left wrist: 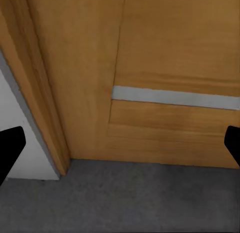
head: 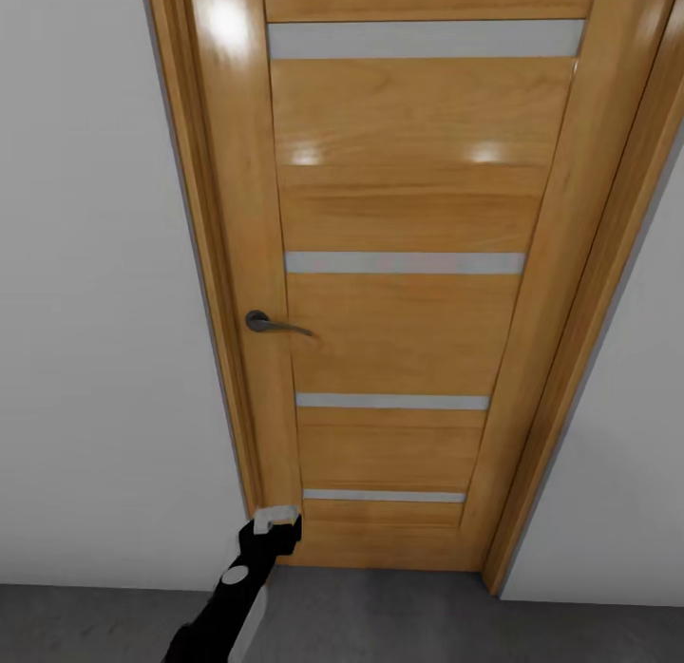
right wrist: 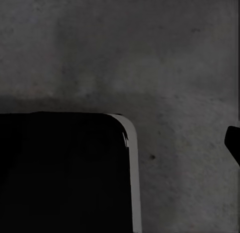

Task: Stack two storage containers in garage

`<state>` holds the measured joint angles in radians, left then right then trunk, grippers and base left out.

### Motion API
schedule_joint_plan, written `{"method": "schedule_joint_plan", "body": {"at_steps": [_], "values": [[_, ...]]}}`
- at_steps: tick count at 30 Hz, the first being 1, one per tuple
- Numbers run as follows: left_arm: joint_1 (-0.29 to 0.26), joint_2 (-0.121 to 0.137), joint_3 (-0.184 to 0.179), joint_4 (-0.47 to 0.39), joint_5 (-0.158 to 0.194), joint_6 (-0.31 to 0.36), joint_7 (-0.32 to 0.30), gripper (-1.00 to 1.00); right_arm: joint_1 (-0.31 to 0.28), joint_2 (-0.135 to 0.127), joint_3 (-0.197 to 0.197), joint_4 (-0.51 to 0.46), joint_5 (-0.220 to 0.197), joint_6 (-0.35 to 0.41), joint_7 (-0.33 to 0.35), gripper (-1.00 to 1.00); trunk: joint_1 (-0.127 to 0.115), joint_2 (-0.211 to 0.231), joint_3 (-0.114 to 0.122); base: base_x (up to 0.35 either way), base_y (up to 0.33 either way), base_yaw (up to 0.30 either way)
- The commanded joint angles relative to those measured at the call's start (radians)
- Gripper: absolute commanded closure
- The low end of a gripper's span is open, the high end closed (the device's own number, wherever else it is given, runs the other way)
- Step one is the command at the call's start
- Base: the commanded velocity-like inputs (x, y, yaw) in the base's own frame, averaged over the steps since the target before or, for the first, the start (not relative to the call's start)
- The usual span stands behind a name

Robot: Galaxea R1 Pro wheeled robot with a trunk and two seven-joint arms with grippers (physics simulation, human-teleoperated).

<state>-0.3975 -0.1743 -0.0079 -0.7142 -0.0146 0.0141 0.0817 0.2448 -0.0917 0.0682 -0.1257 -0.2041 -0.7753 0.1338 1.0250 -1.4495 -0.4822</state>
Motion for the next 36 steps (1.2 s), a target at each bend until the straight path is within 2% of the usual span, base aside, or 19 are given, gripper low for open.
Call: {"method": "schedule_joint_plan", "body": {"at_steps": [1,5,7,10,13,18,22,25,28,31,36], "values": [[-0.014,0.0,-0.001,0.015,-0.001,0.001,0.004,-1.0,0.0,-0.001,0.007,-0.002,-0.011,-0.001,0.004,-1.0,0.0,-0.001,-0.001,0.0,0.0,0.0],[-0.104,0.0,0.002,0.07,0.006,0.023,0.0,-1.0,0.0,-0.004,0.007,-0.002,-0.011,-0.001,0.004,-1.0,0.0,-0.001,-0.001,0.0,0.0,0.0],[-0.141,0.0,0.005,0.077,0.028,0.06,-0.002,-1.0,-0.001,-0.004,0.007,-0.002,-0.011,-0.001,0.004,-1.0,0.0,-0.001,-0.001,0.0,0.0,0.0],[-0.166,0.0,0.007,0.081,0.073,0.083,-0.004,-1.0,-0.001,-0.005,0.007,-0.002,-0.011,-0.001,0.004,-1.0,0.0,-0.001,-0.001,0.0,0.0,0.0],[-0.188,0.0,0.008,0.082,0.1,0.095,-0.005,-1.0,-0.001,-0.008,0.007,-0.002,-0.011,-0.001,0.004,-1.0,0.0,-0.001,-0.001,0.0,0.0,0.0],[-0.225,0.0,0.008,0.117,0.109,0.107,-0.008,-1.0,-0.002,-0.012,0.007,-0.01,-0.011,0.0,0.004,-1.0,0.0,-0.001,-0.001,0.0,0.0,0.0],[-0.306,0.0,0.009,0.261,0.112,0.109,-0.017,-1.0,-0.002,-0.013,0.007,-0.021,-0.011,0.001,-0.017,-1.0,0.0,-0.001,-0.001,0.0,0.0,0.0],[-0.338,0.0,0.009,0.316,0.113,0.109,-0.018,-1.0,-0.002,-0.013,0.007,-0.022,-0.011,0.002,-0.034,-1.0,0.0,-0.001,-0.001,0.0,0.0,0.0],[-0.36,0.0,0.009,0.338,0.113,0.111,-0.019,-1.0,-0.002,-0.013,0.007,-0.024,-0.011,0.002,-0.042,-1.0,0.0,-0.001,-0.001,0.0,0.0,0.0],[-0.403,0.0,0.009,0.334,0.14,0.123,-0.018,-1.0,-0.002,-0.013,0.007,-0.025,-0.011,0.002,-0.045,-1.0,0.0,-0.001,-0.001,0.0,0.0,0.0],[-0.42,0.0,0.007,0.312,0.165,0.166,-0.025,-1.0,-0.002,-0.016,0.007,-0.029,-0.011,0.002,-0.046,-1.0,0.0,-0.001,-0.001,0.0,0.0,0.0]]}}
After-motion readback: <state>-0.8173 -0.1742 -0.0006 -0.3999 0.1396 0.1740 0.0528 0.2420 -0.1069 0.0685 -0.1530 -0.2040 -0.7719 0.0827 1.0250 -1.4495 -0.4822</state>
